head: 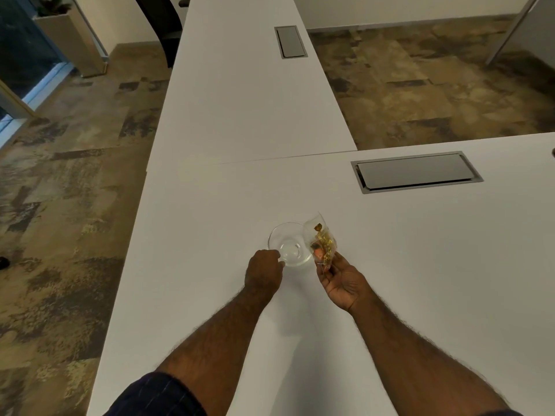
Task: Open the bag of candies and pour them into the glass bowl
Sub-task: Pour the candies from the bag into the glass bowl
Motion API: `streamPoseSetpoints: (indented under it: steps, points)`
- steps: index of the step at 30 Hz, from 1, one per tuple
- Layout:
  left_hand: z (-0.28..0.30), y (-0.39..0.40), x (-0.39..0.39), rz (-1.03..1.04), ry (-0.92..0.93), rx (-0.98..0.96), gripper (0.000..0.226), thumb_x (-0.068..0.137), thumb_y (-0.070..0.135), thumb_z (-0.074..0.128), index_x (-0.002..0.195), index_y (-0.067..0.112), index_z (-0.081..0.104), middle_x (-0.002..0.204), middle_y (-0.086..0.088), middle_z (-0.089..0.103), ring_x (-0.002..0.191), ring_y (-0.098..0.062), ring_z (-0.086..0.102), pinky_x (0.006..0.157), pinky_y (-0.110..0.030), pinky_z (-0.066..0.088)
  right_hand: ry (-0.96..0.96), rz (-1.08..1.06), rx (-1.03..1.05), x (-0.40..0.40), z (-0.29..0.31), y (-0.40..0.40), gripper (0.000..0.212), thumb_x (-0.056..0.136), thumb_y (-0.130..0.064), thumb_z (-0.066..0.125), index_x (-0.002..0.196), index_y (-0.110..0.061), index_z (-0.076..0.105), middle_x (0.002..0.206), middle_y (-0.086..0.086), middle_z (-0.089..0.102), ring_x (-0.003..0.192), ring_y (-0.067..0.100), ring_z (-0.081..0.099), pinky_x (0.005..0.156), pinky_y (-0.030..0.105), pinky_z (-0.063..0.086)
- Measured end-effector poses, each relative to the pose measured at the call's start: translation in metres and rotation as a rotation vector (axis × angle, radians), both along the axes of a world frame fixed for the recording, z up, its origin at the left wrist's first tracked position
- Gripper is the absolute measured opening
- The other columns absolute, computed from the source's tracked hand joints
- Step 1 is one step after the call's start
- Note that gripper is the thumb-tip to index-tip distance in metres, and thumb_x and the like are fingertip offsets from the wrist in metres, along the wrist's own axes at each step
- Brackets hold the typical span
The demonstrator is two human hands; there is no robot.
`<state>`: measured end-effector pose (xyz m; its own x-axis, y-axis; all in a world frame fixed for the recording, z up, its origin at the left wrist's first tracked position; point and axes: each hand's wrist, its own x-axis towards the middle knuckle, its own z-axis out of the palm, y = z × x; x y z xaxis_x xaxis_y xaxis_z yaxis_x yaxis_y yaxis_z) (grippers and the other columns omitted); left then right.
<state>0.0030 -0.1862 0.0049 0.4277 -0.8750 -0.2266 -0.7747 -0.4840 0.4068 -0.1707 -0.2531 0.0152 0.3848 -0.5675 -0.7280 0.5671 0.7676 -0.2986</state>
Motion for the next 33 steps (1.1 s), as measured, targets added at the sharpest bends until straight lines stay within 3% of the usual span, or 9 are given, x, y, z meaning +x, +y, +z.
streamPoseSetpoints:
  steps: [9, 14, 19, 25, 30, 33]
  points:
    - [-0.002, -0.002, 0.0, 0.041, 0.017, -0.044, 0.035, 0.091, 0.033, 0.059, 0.12, 0.012, 0.063, 0.119, -0.011, 0.067, 0.114, -0.026, 0.057, 0.095, -0.032, 0.043, 0.29, 0.069, -0.149, 0.012, 0.002, -0.012, 0.01, 0.095, -0.005, 0.057, 0.102, -0.007, 0.064, 0.095, 0.013, 0.067, 0.073, 0.021, 0.062, 0.051, 0.024, 0.057]
    - [-0.001, -0.001, 0.001, 0.049, 0.035, -0.048, 0.034, 0.091, 0.032, 0.058, 0.12, 0.014, 0.063, 0.119, -0.01, 0.067, 0.115, -0.025, 0.055, 0.094, -0.032, 0.042, 0.559, 0.2, -0.317, 0.026, 0.012, -0.018, 0.006, 0.087, -0.006, 0.066, 0.086, -0.011, 0.069, 0.094, 0.015, 0.07, 0.083, 0.026, 0.066, 0.065, 0.033, 0.056]
    - [0.001, -0.002, 0.002, 0.068, 0.056, -0.047, 0.036, 0.091, 0.033, 0.059, 0.12, 0.013, 0.063, 0.12, -0.009, 0.066, 0.115, -0.025, 0.056, 0.095, -0.032, 0.043, 0.89, 0.36, -0.536, 0.047, 0.023, -0.027, 0.011, 0.08, -0.008, 0.072, 0.09, -0.004, 0.077, 0.082, 0.01, 0.071, 0.071, 0.023, 0.062, 0.084, 0.047, 0.059]
    - [0.002, -0.003, 0.002, 0.072, 0.06, -0.053, 0.035, 0.09, 0.033, 0.061, 0.118, 0.012, 0.064, 0.118, -0.01, 0.067, 0.113, -0.026, 0.057, 0.093, -0.032, 0.044, 0.946, 0.391, -0.637, 0.066, 0.051, -0.031, 0.014, 0.08, -0.01, 0.072, 0.09, -0.002, 0.077, 0.072, 0.008, 0.071, 0.065, 0.021, 0.067, 0.074, 0.037, 0.062]
    - [0.004, -0.005, 0.002, 0.067, 0.05, -0.045, 0.034, 0.09, 0.032, 0.061, 0.116, 0.011, 0.065, 0.117, -0.011, 0.068, 0.111, -0.027, 0.058, 0.092, -0.033, 0.046, 0.928, 0.375, -0.652, 0.069, 0.068, -0.035, 0.016, 0.082, -0.009, 0.073, 0.095, 0.0, 0.075, 0.079, 0.013, 0.072, 0.072, 0.025, 0.07, 0.079, 0.041, 0.062]
    - [0.006, -0.005, 0.002, 0.074, 0.054, -0.052, 0.035, 0.089, 0.032, 0.062, 0.117, 0.01, 0.066, 0.117, -0.01, 0.069, 0.111, -0.026, 0.059, 0.092, -0.033, 0.047, 0.925, 0.363, -0.646, 0.07, 0.073, -0.035, 0.016, 0.083, -0.008, 0.074, 0.095, 0.002, 0.074, 0.071, 0.005, 0.068, 0.071, 0.023, 0.069, 0.077, 0.038, 0.062]
